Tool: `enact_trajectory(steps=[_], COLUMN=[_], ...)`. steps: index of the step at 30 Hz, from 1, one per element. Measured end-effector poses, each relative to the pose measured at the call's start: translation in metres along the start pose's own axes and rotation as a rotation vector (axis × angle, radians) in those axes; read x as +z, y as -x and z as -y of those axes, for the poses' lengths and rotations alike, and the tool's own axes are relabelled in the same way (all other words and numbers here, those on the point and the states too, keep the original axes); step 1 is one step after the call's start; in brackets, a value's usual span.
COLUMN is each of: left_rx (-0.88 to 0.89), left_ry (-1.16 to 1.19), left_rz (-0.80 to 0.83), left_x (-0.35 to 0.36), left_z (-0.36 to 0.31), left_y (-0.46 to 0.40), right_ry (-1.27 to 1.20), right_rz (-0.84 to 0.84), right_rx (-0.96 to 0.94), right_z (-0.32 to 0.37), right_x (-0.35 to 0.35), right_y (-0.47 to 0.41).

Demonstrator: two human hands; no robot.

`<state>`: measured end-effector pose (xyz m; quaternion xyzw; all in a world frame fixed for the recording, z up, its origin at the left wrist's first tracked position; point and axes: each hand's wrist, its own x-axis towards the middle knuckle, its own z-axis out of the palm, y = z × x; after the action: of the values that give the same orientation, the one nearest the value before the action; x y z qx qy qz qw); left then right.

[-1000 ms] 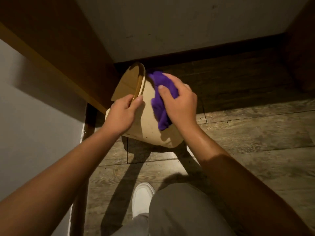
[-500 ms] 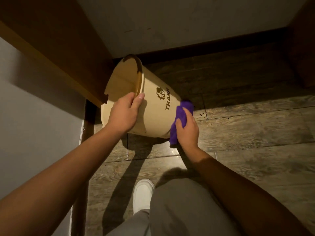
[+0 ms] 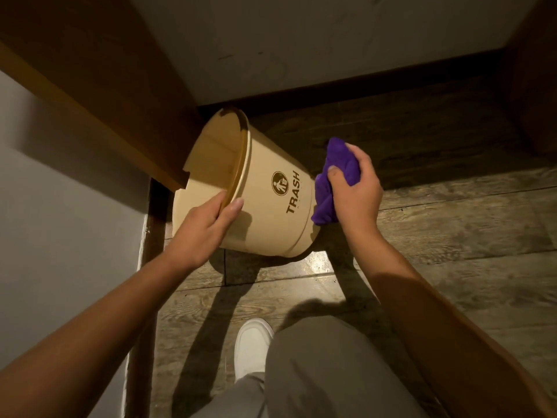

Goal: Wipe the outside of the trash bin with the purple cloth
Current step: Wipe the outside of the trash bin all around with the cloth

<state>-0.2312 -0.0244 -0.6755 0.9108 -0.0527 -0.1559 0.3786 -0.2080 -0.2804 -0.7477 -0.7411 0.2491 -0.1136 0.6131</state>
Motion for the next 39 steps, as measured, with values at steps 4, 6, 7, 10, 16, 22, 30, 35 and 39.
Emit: enact_trajectory(steps=[4, 6, 7, 10, 16, 22, 30, 35, 39], left_rx=[0.064, 0.099, 0.106, 0.070, 0.103, 0.083, -0.075, -0.143, -0.168], left_ry=[-0.035, -0.052, -0.064, -0.116, -0.175, -0.160, 0.031, 0.082, 0.104], left_rz=[-0.076, -0.124, -0.126, -0.046, -0.157, -0.220, -0.263, -0.285, -0.273], left_x=[-0.002, -0.007, -0.009, -0.004, -0.008, -0.026, -0.028, -0.040, -0.044], left_z=[0.010, 0.019, 0.025, 0.041, -0.002, -0.044, -0.043, -0.037, -0.040], left_y=[0.004, 0.014, 0.021, 0.037, 0.011, -0.024, -0.028, -0.029, -0.033], right_ry=[-0.001, -0.010, -0.012, -0.008, 0.009, -0.044, 0.253, 0.204, 0.319], right_rz=[0.062, 0.085, 0.087, 0.084, 0.241, 0.342, 0.256, 0.198, 0.226], right_rx=[-0.021, -0.021, -0.022, -0.012, -0.111, -0.288, -0.371, -0.002, 0.035], right_z=[0.004, 0.001, -0.002, -0.007, 0.010, 0.065, 0.010, -0.054, -0.055], right_x=[0.009, 0.008, 0.006, 0.002, 0.014, 0.042, 0.063, 0.021, 0.008], right_y=[0.014, 0.018, 0.019, 0.018, 0.033, 0.034, 0.046, 0.018, -0.008])
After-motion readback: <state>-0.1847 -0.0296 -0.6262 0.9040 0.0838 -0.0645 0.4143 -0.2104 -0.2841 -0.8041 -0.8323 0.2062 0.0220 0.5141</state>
